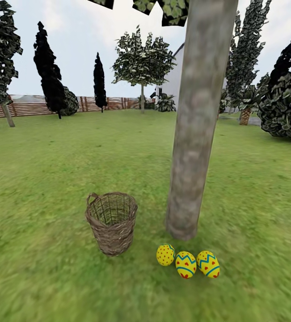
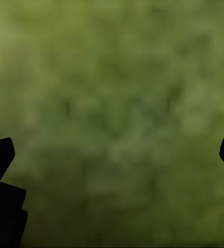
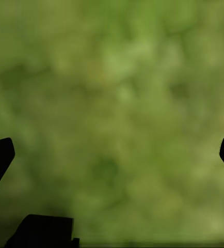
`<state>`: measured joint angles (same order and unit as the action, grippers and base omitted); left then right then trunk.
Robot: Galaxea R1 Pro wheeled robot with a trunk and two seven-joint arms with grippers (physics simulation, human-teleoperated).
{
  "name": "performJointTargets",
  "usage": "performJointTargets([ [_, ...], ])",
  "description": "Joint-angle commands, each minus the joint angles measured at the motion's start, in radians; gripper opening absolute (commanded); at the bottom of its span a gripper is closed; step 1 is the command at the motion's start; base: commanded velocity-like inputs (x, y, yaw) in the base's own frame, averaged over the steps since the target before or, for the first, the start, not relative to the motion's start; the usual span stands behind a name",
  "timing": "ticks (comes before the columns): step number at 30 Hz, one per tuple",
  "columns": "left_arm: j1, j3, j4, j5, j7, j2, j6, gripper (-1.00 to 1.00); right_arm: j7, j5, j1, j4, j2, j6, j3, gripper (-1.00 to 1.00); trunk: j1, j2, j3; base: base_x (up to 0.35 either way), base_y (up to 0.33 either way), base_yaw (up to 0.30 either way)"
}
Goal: Take the three Easter eggs out of the wicker basket on the lawn in the garden, then place them on the lawn next to a single tree (choose any tree) so that all three eggs are next to the same tree and none are left in the basket.
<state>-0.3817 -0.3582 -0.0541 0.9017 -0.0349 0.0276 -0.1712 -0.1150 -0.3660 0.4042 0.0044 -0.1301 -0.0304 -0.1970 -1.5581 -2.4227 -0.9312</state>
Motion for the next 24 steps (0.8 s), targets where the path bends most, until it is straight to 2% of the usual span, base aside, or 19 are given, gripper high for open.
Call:
performJointTargets([
  [1,0.000,-0.008,-0.001,0.009,-0.002,0.001,-0.004,1.00,-0.003,-0.008,0.001,0.000,0.000,-0.003,-0.008,1.00,0.004,0.007,0.001,0.000,0.000,0.000],
  [24,0.000,-0.008,0.010,0.009,0.001,0.000,-0.004,1.00,-0.002,-0.007,0.001,0.002,0.001,-0.003,-0.009,1.00,0.092,0.168,0.035,0.000,0.000,0.000],
])
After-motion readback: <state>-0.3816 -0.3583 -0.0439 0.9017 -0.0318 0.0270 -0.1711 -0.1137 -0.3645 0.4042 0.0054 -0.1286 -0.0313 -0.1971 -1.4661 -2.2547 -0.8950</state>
